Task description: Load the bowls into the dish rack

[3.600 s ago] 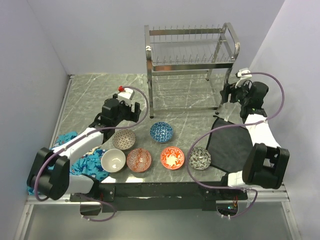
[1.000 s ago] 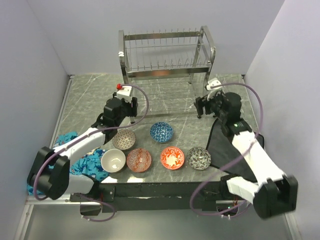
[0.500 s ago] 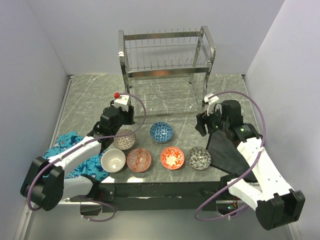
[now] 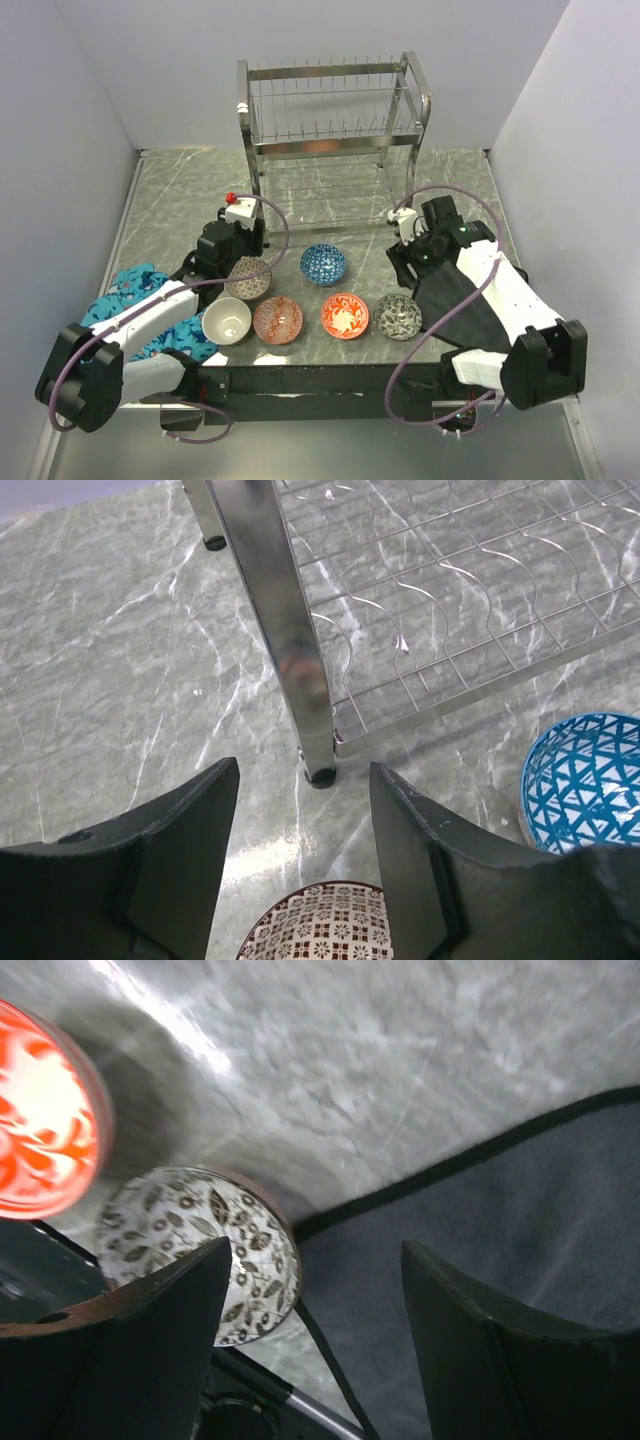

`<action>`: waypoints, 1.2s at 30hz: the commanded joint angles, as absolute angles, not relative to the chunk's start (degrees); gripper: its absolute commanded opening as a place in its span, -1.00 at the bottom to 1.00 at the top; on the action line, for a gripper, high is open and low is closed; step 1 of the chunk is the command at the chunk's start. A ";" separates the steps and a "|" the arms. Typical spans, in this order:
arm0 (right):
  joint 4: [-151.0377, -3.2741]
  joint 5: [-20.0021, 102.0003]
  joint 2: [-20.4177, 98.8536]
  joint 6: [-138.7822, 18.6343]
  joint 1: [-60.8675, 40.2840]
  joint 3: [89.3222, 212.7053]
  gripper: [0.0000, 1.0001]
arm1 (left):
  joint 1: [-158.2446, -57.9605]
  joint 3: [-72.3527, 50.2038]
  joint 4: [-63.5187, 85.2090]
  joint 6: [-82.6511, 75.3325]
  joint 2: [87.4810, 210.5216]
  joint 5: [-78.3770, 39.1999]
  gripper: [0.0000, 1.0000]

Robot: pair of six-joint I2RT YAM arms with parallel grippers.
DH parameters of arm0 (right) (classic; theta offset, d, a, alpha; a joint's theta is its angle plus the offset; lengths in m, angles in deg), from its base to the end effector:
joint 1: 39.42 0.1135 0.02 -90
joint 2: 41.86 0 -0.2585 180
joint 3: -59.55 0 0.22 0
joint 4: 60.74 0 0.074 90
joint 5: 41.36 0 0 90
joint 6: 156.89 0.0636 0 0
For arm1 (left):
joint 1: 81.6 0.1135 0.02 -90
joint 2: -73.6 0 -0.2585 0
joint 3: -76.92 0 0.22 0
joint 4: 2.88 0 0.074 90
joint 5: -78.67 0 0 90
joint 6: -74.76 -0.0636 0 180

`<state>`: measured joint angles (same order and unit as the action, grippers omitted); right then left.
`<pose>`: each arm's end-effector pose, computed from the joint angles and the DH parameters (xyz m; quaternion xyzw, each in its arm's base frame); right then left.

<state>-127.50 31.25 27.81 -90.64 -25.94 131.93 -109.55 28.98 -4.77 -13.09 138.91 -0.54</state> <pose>0.1987 0.0672 0.2452 -0.3396 0.9020 0.1269 0.2342 0.2295 -0.1083 0.2463 0.1214 0.7851 -0.0842 0.6015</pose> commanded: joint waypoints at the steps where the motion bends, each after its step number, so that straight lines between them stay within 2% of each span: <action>1: -129.38 34.76 29.67 -94.04 -26.06 130.49 0.49 | -109.29 28.05 -3.67 -13.66 137.58 -0.25 0.23; 5: -132.72 32.12 33.01 -97.03 -26.06 130.49 0.36 | -109.20 27.70 -3.05 -13.39 138.11 -0.43 0.24; 13: -135.01 32.20 34.07 -100.90 -26.06 129.79 0.29 | -109.02 28.05 -3.31 -13.04 139.07 -0.69 0.25; 17: -135.27 32.47 35.57 -103.09 -25.97 129.08 0.15 | -108.76 27.52 -2.96 -13.22 139.69 -0.69 0.26; 27: -133.34 33.96 37.68 -104.51 -25.53 128.55 0.11 | -108.41 27.87 -2.52 -13.66 140.13 -0.78 0.27; 30: -132.46 34.93 38.20 -104.24 -24.74 128.11 0.04 | -108.23 28.05 -2.52 -13.57 140.22 -0.78 0.28; 31: -132.02 35.19 38.55 -104.16 -24.31 127.94 -0.03 | -108.06 28.05 -2.52 -13.48 140.22 -0.78 0.28; 36: -131.32 34.76 39.35 -103.63 -22.64 127.59 -0.06 | -107.53 28.40 -2.70 -13.66 140.22 -0.96 0.28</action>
<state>-132.79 34.40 38.49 -103.60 -24.24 128.15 -108.04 28.98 -1.95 -13.11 140.12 -0.56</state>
